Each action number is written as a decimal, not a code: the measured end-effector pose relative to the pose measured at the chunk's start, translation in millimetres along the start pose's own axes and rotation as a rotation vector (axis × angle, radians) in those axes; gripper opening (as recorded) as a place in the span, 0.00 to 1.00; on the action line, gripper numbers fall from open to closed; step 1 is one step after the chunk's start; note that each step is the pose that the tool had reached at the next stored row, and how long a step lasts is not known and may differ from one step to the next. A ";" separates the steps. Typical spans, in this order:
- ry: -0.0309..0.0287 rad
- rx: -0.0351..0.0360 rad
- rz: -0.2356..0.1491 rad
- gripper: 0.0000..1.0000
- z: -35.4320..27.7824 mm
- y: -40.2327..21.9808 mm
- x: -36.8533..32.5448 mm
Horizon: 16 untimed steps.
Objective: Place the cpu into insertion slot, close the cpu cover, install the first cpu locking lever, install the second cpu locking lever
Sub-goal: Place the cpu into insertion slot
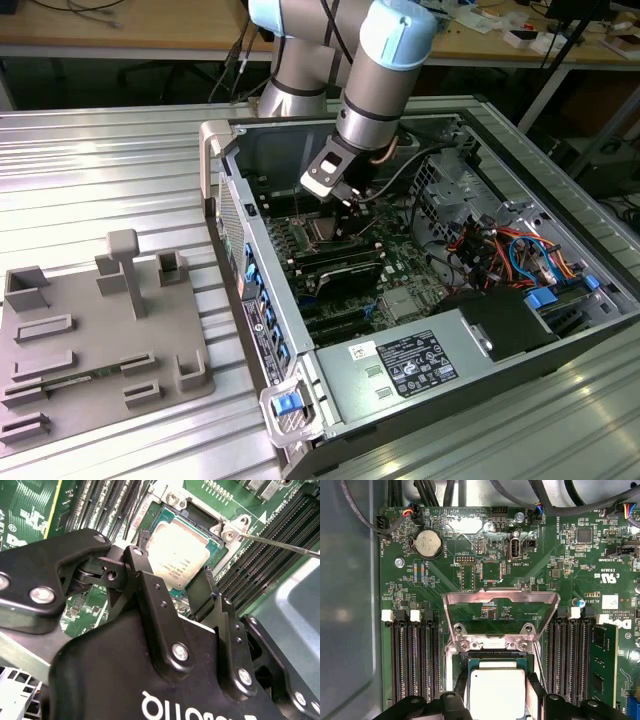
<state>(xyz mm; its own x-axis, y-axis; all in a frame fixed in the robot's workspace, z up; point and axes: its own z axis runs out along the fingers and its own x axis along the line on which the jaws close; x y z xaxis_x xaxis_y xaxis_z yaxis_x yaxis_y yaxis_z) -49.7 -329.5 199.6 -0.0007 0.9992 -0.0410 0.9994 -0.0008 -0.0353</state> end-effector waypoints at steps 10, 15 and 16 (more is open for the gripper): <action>0.0004 0.0001 0.005 0.54 1.7 0.1 1.0; 0.0005 0.0001 0.006 0.54 1.7 0.2 1.0; 0.0005 0.0002 0.006 0.54 1.7 0.2 1.0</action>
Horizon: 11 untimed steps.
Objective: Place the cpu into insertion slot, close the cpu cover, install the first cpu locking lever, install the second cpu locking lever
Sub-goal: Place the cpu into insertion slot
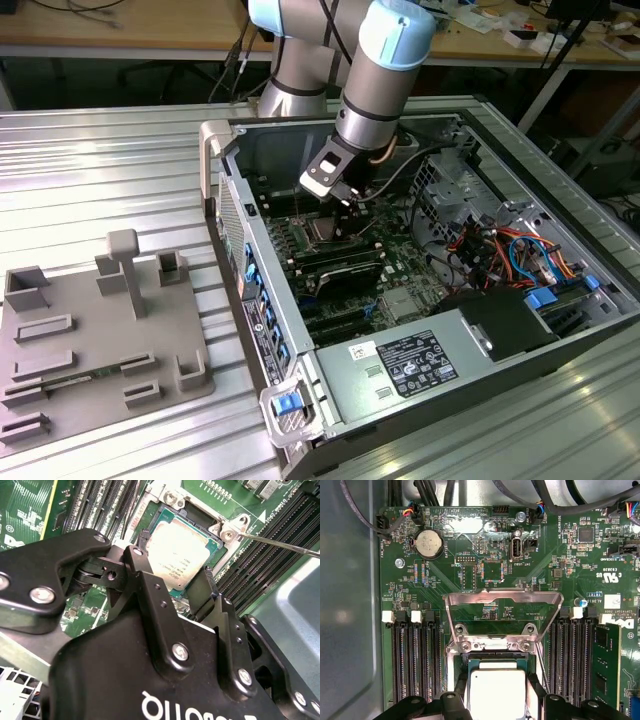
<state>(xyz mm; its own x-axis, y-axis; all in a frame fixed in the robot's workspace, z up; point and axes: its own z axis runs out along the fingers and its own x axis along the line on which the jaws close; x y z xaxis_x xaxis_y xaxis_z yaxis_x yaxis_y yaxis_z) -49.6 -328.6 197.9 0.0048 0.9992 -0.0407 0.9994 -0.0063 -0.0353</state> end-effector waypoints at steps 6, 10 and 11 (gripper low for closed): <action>-0.0069 0.0000 -0.001 0.54 -0.1 0.4 0.3; -0.0064 -0.0003 -0.001 0.54 -0.1 0.7 3.3; -0.0063 -0.0002 -0.001 0.54 -0.1 0.7 3.6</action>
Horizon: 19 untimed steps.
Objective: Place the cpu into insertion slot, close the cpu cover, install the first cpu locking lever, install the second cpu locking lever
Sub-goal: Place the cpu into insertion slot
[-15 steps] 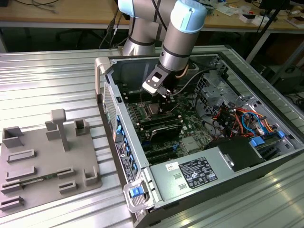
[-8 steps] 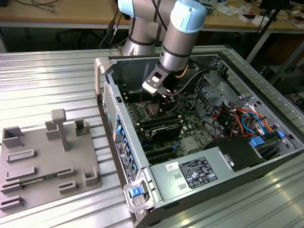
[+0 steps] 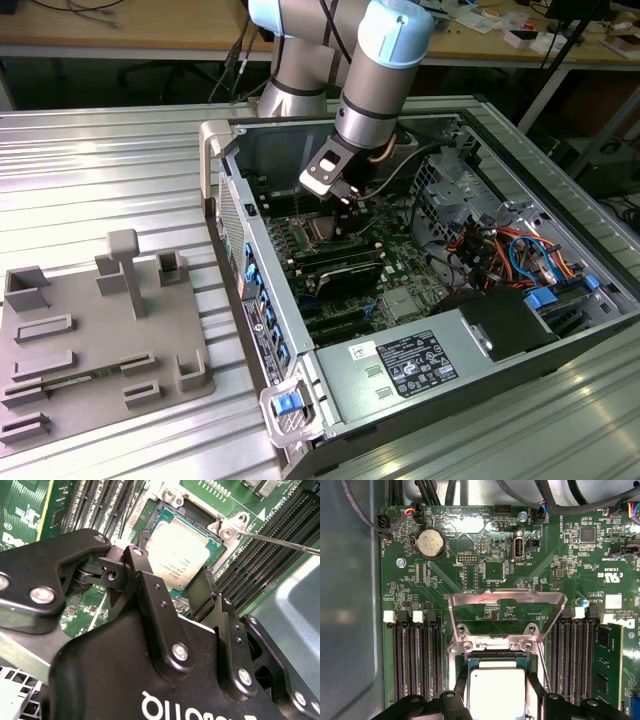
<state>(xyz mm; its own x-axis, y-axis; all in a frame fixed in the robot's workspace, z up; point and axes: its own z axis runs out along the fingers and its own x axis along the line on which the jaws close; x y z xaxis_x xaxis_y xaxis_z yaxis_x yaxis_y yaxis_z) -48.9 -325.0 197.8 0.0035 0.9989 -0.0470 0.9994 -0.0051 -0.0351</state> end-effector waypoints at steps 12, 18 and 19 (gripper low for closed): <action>-0.0029 0.0000 -0.001 0.54 -0.1 0.0 -0.5; -0.0053 0.0000 -0.001 0.54 -0.1 -0.1 -0.5; -0.0055 -0.0001 -0.001 0.54 -0.1 0.0 -0.5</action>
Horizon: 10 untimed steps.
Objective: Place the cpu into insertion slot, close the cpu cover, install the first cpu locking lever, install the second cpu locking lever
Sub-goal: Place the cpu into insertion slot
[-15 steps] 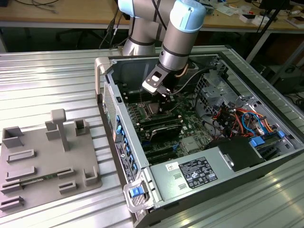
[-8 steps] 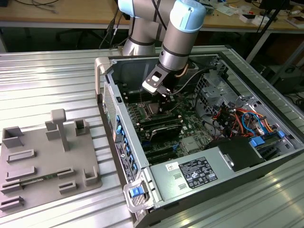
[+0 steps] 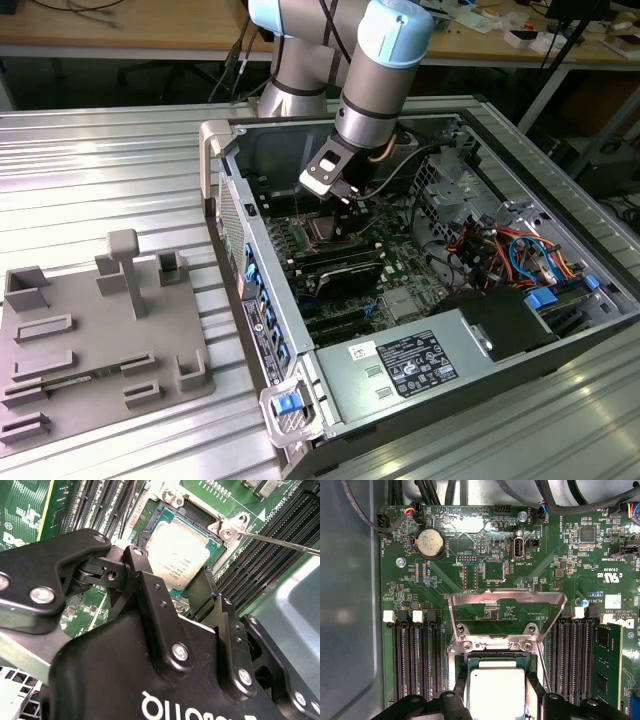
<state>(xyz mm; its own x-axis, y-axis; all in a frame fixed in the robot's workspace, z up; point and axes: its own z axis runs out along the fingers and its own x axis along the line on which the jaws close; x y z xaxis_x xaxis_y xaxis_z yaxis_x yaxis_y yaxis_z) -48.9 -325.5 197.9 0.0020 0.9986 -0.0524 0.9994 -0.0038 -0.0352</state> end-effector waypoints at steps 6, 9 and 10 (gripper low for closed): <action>-0.0001 -0.0001 0.000 0.54 0.0 0.0 0.0; -0.0001 0.0000 0.000 0.54 0.0 0.0 0.0; -0.0001 0.0000 0.000 0.54 0.0 0.0 0.0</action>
<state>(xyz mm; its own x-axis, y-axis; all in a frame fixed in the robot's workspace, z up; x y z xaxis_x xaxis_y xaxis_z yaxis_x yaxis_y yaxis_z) -48.9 -325.5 197.9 0.0018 0.9986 -0.0525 0.9994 -0.0036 -0.0351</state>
